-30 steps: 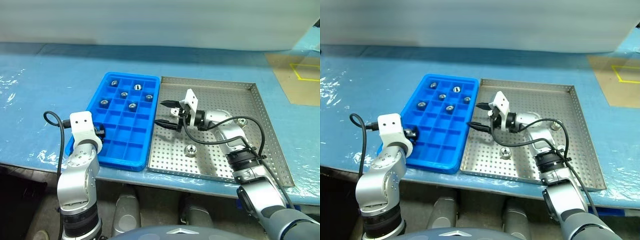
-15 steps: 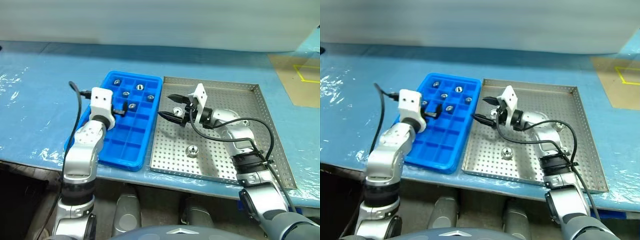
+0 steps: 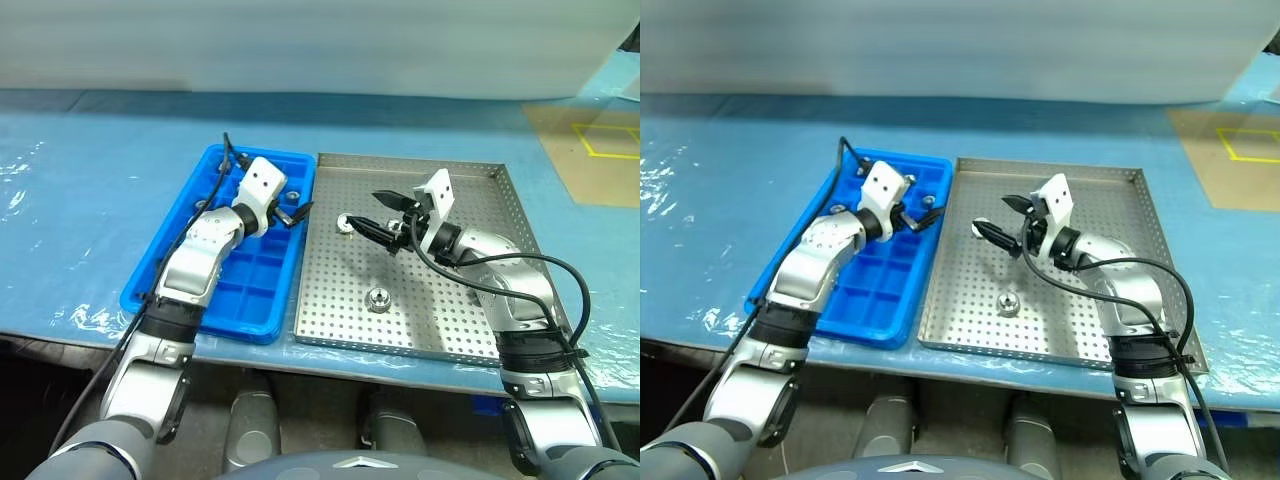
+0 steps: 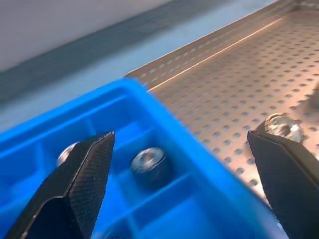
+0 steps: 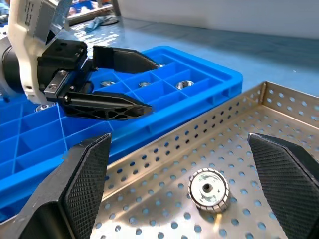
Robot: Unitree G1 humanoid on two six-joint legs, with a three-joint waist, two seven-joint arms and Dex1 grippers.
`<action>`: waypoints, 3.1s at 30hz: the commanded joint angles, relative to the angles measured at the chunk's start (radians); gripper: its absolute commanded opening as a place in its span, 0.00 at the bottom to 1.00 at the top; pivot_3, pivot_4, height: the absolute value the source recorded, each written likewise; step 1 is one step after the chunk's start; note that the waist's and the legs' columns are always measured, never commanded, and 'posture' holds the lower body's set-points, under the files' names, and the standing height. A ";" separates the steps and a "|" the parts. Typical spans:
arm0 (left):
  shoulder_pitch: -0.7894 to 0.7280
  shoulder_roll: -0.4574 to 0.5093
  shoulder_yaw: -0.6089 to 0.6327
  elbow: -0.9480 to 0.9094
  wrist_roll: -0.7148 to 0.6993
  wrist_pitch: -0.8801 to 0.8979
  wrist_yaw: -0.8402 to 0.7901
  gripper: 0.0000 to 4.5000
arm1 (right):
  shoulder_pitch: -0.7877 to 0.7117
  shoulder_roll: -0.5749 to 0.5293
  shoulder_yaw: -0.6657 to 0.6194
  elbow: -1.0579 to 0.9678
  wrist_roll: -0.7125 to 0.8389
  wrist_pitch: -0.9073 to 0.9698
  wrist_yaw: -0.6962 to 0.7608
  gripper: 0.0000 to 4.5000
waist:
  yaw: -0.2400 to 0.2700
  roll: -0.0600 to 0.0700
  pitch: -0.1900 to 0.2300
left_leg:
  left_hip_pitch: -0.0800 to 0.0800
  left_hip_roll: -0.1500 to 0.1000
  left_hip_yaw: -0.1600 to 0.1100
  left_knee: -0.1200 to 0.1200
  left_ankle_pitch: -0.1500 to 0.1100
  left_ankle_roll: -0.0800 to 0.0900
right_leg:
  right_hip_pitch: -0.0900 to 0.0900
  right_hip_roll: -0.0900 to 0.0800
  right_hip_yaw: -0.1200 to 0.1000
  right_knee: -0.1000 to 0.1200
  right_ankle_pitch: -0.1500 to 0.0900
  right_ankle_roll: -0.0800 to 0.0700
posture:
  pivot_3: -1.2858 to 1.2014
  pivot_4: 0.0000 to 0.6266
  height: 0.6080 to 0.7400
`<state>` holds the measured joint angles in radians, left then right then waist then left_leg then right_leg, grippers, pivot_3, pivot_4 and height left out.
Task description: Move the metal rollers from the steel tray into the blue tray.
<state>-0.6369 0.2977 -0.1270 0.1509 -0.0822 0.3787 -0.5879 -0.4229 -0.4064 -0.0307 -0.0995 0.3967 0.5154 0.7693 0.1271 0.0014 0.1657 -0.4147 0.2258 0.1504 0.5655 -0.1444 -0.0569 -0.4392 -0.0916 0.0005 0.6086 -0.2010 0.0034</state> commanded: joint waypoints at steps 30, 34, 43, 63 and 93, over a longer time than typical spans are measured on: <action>-0.424 -0.129 -0.159 0.722 0.156 -0.236 -0.321 1.00 | 0.187 -0.037 -0.071 -0.256 0.047 0.038 -0.174 1.00 | -0.059 0.000 0.000 | 0.004 -0.001 0.002 -0.002 0.000 0.000 | 0.004 -0.001 0.001 -0.001 0.000 0.000 | 0.45 0.24 1.00; -0.455 -0.142 -0.158 0.771 0.180 -0.240 -0.303 1.00 | 0.188 -0.039 -0.068 -0.255 0.047 0.037 -0.175 1.00 | -0.058 0.000 0.000 | 0.004 -0.001 0.002 -0.001 0.000 0.001 | 0.004 -0.001 0.001 -0.001 0.000 0.000 | 0.45 0.24 1.00; -0.476 -0.153 -0.192 0.812 0.251 -0.250 -0.306 1.00 | 0.183 -0.036 -0.059 -0.250 0.045 0.033 -0.176 1.00 | -0.058 0.000 0.000 | 0.005 -0.001 0.002 -0.002 0.000 0.001 | 0.004 -0.001 0.001 -0.002 0.000 0.000 | 0.45 0.24 1.00; -0.514 -0.203 -0.047 0.815 0.169 -0.157 -0.245 0.38 | 0.174 -0.034 -0.030 -0.219 0.025 0.002 -0.170 1.00 | -0.058 0.000 0.000 | 0.004 -0.001 0.002 -0.002 0.000 0.001 | 0.004 -0.001 0.001 -0.002 0.000 0.000 | 0.45 0.24 1.00; 0.112 -0.117 0.192 -0.438 0.036 0.396 0.275 0.38 | -0.101 0.067 0.149 0.169 -0.053 -0.198 0.071 1.00 | -0.020 0.000 0.000 | 0.000 0.001 0.001 -0.004 -0.002 0.005 | 0.001 -0.001 -0.002 -0.003 -0.001 -0.001 | 0.60 0.24 1.00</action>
<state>-0.5350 0.1747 0.0422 -0.1962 -0.0362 0.7565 -0.3379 -0.4932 -0.3450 0.1154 0.0688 0.3452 0.3486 0.8170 0.1075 0.0016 0.1659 -0.4145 0.2264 0.1511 0.5617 -0.1469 -0.0521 -0.4384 -0.0927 -0.0017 0.6051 -0.2016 0.0024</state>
